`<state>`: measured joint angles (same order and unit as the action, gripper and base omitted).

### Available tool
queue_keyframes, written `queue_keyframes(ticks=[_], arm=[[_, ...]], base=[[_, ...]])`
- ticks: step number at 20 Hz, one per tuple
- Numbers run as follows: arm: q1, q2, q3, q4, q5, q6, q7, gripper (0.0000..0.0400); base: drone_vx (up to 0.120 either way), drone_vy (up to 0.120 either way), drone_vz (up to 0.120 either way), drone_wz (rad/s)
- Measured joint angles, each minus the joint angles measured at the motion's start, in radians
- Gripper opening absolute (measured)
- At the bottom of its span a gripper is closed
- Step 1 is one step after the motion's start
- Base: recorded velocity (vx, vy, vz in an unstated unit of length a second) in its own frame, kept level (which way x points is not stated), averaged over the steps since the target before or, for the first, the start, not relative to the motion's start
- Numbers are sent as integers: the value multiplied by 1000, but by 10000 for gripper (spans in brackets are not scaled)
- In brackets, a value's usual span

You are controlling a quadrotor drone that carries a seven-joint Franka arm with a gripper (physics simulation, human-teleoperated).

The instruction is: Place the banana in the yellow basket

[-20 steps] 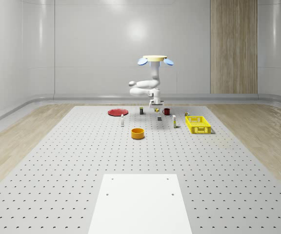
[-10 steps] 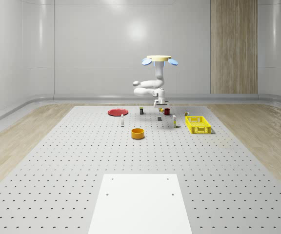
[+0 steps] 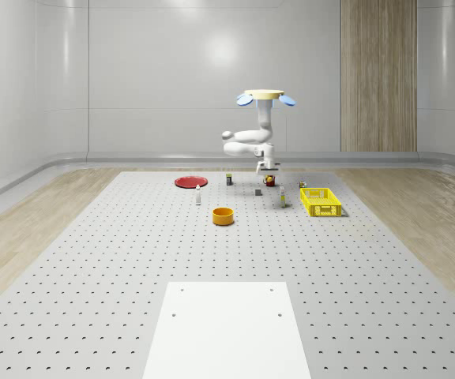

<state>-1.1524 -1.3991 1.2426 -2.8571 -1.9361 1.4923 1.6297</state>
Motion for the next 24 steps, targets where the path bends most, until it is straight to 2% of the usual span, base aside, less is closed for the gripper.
queue_keyframes(ticks=[24], arm=[[-3,-8,2,1,4,7,2,193]], base=[[0,120,0,0]])
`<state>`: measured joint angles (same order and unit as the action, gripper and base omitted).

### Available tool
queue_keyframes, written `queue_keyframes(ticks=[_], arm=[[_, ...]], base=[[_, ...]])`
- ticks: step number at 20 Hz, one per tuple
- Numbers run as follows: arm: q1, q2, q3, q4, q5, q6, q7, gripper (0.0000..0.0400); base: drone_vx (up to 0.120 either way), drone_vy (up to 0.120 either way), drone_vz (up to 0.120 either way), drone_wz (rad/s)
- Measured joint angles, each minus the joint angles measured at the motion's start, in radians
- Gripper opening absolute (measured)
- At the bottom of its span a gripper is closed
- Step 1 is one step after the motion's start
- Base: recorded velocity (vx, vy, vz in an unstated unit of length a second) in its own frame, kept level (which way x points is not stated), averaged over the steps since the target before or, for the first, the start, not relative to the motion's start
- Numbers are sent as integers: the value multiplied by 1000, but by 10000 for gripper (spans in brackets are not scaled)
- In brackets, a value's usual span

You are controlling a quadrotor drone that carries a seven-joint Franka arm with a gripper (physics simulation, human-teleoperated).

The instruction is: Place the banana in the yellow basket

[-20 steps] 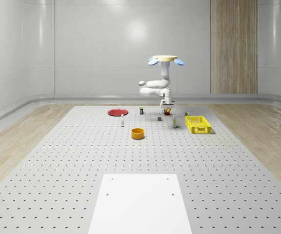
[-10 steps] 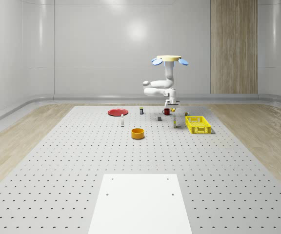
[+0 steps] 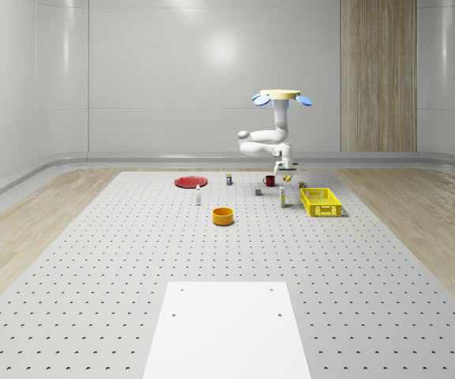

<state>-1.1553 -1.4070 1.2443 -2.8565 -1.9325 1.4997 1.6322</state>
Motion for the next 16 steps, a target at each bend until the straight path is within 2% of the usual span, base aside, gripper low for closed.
queue_keyframes(ticks=[11,16], arm=[[-1,-3,1,0,1,3,1,193],[-2,-4,1,0,2,4,1,193]], base=[[0,120,0,0],[0,120,-112,0]])
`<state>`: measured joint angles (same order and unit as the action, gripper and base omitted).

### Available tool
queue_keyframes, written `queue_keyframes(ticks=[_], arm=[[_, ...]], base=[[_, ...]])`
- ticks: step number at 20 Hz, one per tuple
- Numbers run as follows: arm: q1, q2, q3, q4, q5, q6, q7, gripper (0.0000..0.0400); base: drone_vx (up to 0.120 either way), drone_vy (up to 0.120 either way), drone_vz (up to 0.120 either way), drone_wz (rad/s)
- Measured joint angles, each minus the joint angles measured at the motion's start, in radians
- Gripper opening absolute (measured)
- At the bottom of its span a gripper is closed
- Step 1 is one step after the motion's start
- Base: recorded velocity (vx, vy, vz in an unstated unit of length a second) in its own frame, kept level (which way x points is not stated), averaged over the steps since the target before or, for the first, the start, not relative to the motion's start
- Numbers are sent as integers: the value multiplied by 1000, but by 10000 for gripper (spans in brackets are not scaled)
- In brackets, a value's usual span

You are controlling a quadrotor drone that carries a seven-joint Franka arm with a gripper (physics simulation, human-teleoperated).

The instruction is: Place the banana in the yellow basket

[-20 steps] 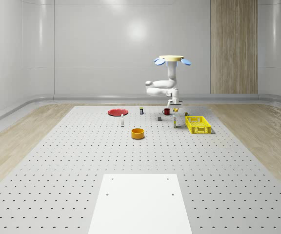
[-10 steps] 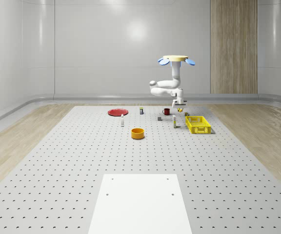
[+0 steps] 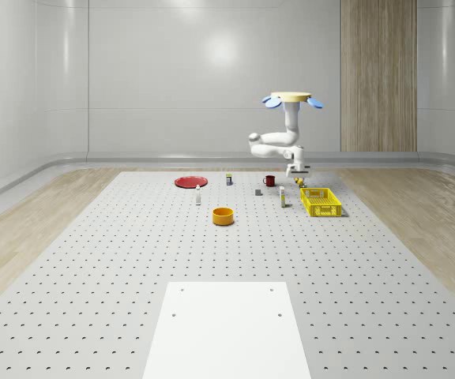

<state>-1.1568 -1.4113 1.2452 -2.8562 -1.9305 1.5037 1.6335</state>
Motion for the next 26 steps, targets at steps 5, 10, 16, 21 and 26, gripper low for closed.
queue_keyframes(ticks=[5,10,16,21,26], arm=[[0,-1,0,0,1,1,0,193],[-1,-2,0,0,1,2,1,193],[-1,-4,1,0,2,3,1,193],[-2,-5,1,0,2,4,1,193],[-2,-6,1,0,3,5,2,193]], base=[[0,120,-72,0],[0,120,-40,0],[0,120,-60,0],[0,120,0,0],[0,120,-112,0]])
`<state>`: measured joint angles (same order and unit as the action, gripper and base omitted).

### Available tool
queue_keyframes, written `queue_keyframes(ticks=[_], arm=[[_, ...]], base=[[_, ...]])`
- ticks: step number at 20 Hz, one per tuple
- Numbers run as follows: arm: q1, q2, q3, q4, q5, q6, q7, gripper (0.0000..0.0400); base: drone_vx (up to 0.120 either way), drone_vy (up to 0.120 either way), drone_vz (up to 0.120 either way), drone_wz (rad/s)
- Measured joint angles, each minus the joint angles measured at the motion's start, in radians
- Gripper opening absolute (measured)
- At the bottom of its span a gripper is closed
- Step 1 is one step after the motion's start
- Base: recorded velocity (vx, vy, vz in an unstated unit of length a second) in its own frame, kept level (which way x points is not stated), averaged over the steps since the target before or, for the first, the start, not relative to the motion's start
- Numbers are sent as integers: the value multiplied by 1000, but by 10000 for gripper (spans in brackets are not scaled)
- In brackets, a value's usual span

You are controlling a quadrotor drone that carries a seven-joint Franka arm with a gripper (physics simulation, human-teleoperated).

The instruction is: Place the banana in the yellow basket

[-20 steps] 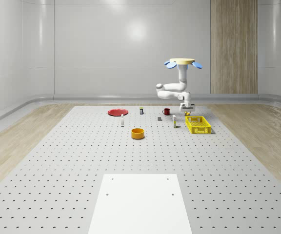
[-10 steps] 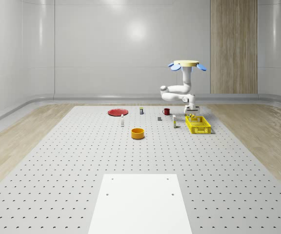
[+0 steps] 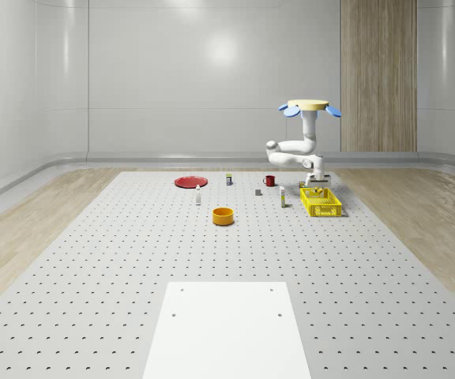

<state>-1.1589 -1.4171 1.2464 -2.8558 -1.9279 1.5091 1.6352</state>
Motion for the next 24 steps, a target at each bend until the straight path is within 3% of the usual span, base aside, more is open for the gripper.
queue_keyframes(ticks=[7,18,21,24], arm=[[-1,-1,-1,0,-1,2,0,193],[-9,-6,-102,31,-96,46,-10,193],[-9,-5,-116,37,-108,52,1,293],[-8,-4,-111,35,-102,50,12,349]], base=[[0,11,-74,0],[0,0,0,0],[0,0,0,0],[0,0,0,0]])
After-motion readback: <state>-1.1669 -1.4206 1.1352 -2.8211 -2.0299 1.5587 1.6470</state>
